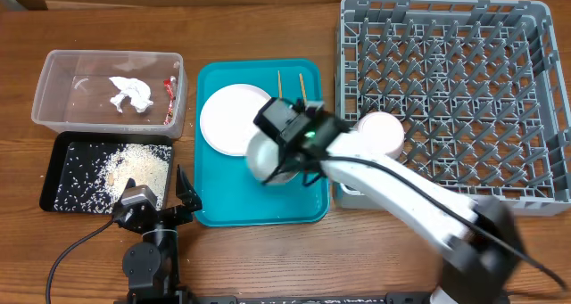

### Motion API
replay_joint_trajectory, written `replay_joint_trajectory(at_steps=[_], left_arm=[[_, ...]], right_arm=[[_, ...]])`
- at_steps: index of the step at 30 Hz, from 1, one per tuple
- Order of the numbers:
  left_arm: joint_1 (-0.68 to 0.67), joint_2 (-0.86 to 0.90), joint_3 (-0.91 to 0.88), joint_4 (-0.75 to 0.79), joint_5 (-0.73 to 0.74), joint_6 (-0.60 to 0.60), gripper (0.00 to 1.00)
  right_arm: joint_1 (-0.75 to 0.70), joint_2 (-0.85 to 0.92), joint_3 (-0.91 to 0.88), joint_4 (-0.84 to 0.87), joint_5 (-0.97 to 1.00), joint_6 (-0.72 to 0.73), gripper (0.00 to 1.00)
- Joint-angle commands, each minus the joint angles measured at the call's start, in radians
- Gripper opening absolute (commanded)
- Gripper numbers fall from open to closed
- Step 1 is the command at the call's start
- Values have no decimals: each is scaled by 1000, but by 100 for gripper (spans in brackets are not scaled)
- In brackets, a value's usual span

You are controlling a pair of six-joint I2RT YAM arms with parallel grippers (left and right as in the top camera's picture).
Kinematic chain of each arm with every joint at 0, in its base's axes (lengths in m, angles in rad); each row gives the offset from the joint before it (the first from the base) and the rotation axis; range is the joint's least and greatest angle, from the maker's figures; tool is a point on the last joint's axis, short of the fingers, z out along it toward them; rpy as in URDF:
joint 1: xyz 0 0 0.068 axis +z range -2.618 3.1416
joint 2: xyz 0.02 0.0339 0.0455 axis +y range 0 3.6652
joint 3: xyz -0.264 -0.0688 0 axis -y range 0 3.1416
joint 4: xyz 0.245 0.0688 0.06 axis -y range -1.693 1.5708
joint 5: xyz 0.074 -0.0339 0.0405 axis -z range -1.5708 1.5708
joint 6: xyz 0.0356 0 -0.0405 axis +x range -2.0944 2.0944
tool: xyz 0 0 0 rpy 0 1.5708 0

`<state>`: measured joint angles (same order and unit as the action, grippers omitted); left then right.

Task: Sort waste into correct bins and load items into the dishwasher
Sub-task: 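Place the grey bowl into the dish rack with the right gripper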

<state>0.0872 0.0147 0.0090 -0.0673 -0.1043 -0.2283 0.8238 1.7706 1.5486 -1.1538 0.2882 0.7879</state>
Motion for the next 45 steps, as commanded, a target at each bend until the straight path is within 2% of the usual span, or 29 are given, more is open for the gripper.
replay_joint_trajectory(at_steps=[1,2,5,11,18,24,27,31,38,45], left_arm=[[6,-10,-4,2,-2,12,100],[6,-10,-4,2,-2,12,100],[6,-10,-4,2,-2,12,100],[6,-10,-4,2,-2,12,100],[6,-10,-4,2,-2,12,100],[6,-10,-4,2,-2,12,100],[6,-10,-4,2,-2,12,100],[6,-10,-4,2,-2,12,100],[6,-10,-4,2,-2,12,100],[6,-10,-4,2,-2,12,100]], right_arm=[[-27,-213,71,-107,490,43,4],[-40,-234,71,-137,539,72,4],[-197,-303,71,-402,833,264,4],[-480,-207,18,-484,934,240,4],[-610,44,8,-504,973,226,4],[-653,111,-9,-473,933,221,4],[-659,113,-85,-360,860,102,4],[-636,113,-154,-314,819,68,4],[-512,113,-154,-340,784,93,4],[-450,113,-151,-468,795,275,4]])
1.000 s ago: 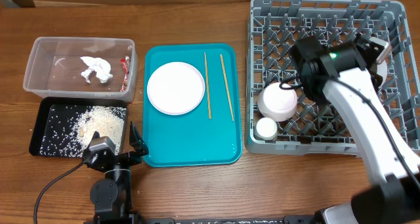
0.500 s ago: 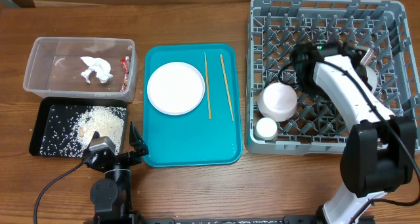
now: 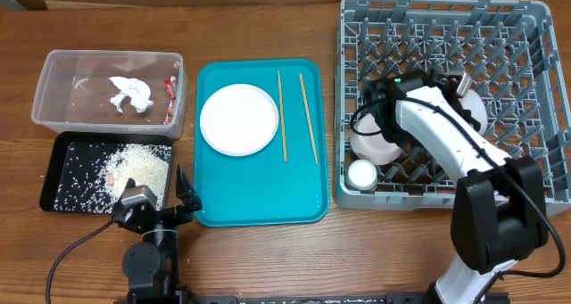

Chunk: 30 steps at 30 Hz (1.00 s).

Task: Sort waste into correct bins and load items into the dishwasher
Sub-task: 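Place the grey bowl into the dish rack with the right gripper, then grasp the white plate on the teal tray with the right gripper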

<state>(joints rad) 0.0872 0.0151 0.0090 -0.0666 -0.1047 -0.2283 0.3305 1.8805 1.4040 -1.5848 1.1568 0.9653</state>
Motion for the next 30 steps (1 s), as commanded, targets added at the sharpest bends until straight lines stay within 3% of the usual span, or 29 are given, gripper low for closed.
replay_joint_trajectory(at_steps=[1,2,7,14,18,21,25,26,28,30], left_arm=[[6,-11,-4,2,-2,12,100],[6,-11,-4,2,-2,12,100],[6,-11,-4,2,-2,12,100],[6,-11,-4,2,-2,12,100],[6,-11,-4,2,-2,12,100],[6,-11,-4,2,-2,12,100],[6,-11,-4,2,-2,12,100],[6,-11,-4,2,-2,12,100],[6,-11,-4,2,-2,12,100],[6,-11,-4,2,-2,12,100]], right_arm=[[51,3,-2,-64,-74,134,4],[68,1,11,-111,-74,204,6],[143,-39,61,-111,-115,198,18],[282,-66,159,-107,-116,190,49],[333,-66,194,-90,-118,183,56],[365,-67,237,-26,-178,48,58],[401,-85,319,208,-483,-317,58],[404,-100,343,341,-720,-484,58],[391,-111,349,527,-1080,-587,62],[373,-99,346,599,-1202,-564,65]])
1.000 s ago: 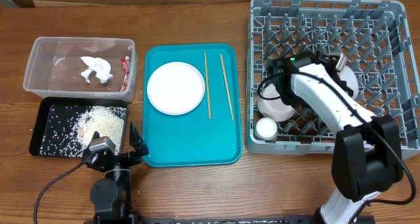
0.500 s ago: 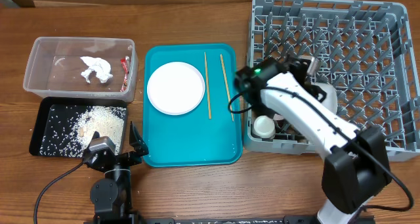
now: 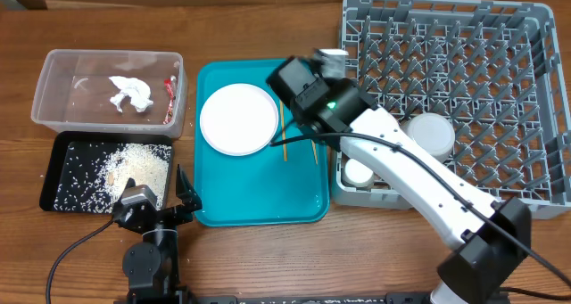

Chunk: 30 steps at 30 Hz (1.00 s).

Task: Sort waste into correct bins and load items into the dishwasher
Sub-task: 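Grasp the white plate on the teal tray with the right gripper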

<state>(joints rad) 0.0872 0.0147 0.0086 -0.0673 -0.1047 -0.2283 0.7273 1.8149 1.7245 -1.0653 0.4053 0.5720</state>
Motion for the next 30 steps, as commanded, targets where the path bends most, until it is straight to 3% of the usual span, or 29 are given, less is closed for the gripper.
replay_joint_trajectory(at_steps=[1,7,12,16,20,30], left_arm=[[6,-10,-4,2,-2,12,100],[6,-10,-4,2,-2,12,100],[6,-10,-4,2,-2,12,100],[6,-10,-4,2,-2,12,100],[6,-10,-4,2,-2,12,100],[6,-10,-4,2,-2,12,100]], right_arm=[[-32,-22,18,111,-492,-146,67],[-41,133,-29,222,-553,22,67],[-42,266,-29,220,-553,208,58],[-42,341,-29,224,-533,370,56],[-42,372,-29,258,-544,425,55],[-27,432,-31,283,-586,461,24]])
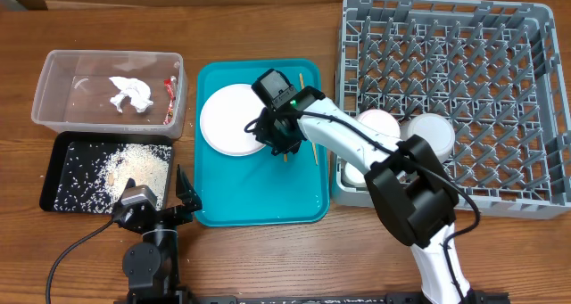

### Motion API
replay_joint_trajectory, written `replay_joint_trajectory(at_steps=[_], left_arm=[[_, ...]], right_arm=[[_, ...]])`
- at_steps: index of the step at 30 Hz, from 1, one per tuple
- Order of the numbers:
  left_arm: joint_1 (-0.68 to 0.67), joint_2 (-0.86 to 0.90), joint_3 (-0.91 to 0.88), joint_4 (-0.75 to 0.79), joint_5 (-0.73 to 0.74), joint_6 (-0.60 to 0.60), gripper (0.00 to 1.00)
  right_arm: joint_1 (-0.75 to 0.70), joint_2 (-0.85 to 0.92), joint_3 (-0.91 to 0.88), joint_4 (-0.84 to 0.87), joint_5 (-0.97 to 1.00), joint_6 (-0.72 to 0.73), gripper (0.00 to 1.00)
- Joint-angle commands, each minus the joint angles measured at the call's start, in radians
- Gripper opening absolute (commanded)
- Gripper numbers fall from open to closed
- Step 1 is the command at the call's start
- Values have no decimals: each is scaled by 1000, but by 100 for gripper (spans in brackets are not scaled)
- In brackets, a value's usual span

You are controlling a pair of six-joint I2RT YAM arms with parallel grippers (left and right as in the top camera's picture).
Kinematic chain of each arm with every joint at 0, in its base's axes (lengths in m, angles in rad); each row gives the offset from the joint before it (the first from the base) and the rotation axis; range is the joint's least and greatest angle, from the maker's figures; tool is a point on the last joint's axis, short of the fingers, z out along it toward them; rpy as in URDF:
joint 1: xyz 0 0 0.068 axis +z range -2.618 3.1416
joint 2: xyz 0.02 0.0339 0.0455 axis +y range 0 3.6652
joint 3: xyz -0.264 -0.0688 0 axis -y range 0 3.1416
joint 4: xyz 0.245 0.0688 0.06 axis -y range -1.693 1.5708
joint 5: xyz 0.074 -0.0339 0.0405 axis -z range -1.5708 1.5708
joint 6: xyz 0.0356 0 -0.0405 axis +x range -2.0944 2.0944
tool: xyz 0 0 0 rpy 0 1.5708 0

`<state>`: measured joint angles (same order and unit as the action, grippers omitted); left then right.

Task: Sort waste into correct bins and load items into the dishwasher
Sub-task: 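Grasp the white plate on the teal tray with the right gripper, then carry the white plate to the back of the dish rack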

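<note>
A white plate [230, 119] lies on the teal tray [259, 206]. Two wooden chopsticks [313, 152] lie just right of it, mostly covered by my right arm. My right gripper [277, 143] is low over the chopsticks at the plate's right edge; its jaws are hidden by the wrist. A white bowl [432, 132] and a white cup [378, 124] sit in the grey dish rack [446, 10]. My left gripper [184, 195] rests open at the tray's front left corner, holding nothing.
A clear bin [53, 112] at back left holds crumpled white paper [128, 92] and a red wrapper [167, 88]. In front of it a black tray [62, 175] holds spilled rice. My right arm stretches across the rack's left edge.
My right gripper has moved from above the tray's back right part down and left to the chopsticks beside the plate. The bowl and cup stay in the rack. The left arm is unmoved.
First my right gripper held a white bowl over the tray. Then it was inside the rack with the bowl. After that the bowl stood in the rack and the gripper was back over the tray, and now it is down at the chopsticks.
</note>
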<state>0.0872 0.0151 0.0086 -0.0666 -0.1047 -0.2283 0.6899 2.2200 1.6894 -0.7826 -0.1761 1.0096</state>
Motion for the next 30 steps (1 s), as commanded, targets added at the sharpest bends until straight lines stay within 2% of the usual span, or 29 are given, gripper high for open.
replay_joint_trajectory(at_steps=[1,6,8,13,18,22,27,30], left_arm=[[6,-11,-4,2,-2,12,100],[6,-11,-4,2,-2,12,100],[6,-11,-4,2,-2,12,100],[6,-11,-4,2,-2,12,100],[6,-11,-4,2,-2,12,100],[6,-11,-4,2,-2,12,100],[6,-11,-4,2,-2,12,100],[6,-11,-4,2,-2,12,100]], right_arm=[[10,27,4,0,-5,23,21],[10,22,7,-12,-5,-5,13],[10,11,7,-13,-4,-61,4],[10,-100,8,-42,117,-180,4],[8,-323,8,-121,414,-280,4],[8,-500,8,-194,722,-391,4],[5,-666,8,-322,1304,-408,4],[-19,-697,8,-361,1561,-410,4]])
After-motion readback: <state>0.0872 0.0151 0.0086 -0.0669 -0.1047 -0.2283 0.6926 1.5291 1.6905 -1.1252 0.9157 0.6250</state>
